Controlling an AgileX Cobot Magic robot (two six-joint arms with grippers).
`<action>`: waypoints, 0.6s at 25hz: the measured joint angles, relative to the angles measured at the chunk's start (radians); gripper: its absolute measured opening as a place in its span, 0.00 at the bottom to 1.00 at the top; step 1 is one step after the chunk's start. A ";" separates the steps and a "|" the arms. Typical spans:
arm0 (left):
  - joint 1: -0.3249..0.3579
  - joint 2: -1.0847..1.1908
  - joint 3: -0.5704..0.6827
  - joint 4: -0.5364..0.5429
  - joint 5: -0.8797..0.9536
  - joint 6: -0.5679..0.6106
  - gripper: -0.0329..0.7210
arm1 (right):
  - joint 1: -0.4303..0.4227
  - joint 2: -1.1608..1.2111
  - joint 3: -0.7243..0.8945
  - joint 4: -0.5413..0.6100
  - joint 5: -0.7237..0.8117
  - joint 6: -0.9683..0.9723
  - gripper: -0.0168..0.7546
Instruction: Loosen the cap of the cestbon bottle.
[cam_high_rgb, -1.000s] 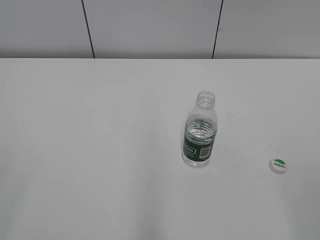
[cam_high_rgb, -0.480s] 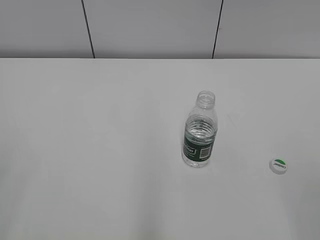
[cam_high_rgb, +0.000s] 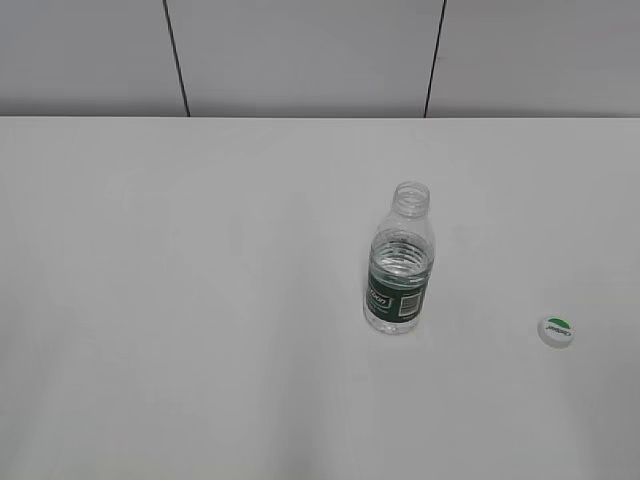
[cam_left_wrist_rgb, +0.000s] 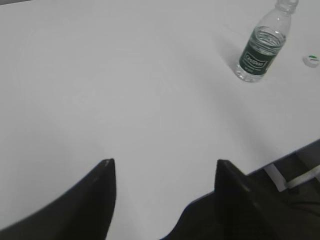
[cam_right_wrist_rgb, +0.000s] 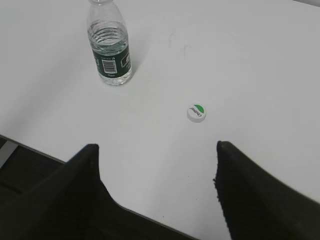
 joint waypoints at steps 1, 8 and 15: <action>0.019 0.000 0.000 0.000 0.000 0.000 0.67 | 0.000 0.000 0.000 0.000 0.000 0.000 0.73; 0.290 -0.003 0.001 0.000 0.000 0.000 0.64 | -0.016 0.000 0.000 0.001 0.000 -0.001 0.73; 0.498 -0.107 0.001 0.000 0.000 0.000 0.64 | -0.137 -0.096 0.004 0.002 -0.001 -0.001 0.73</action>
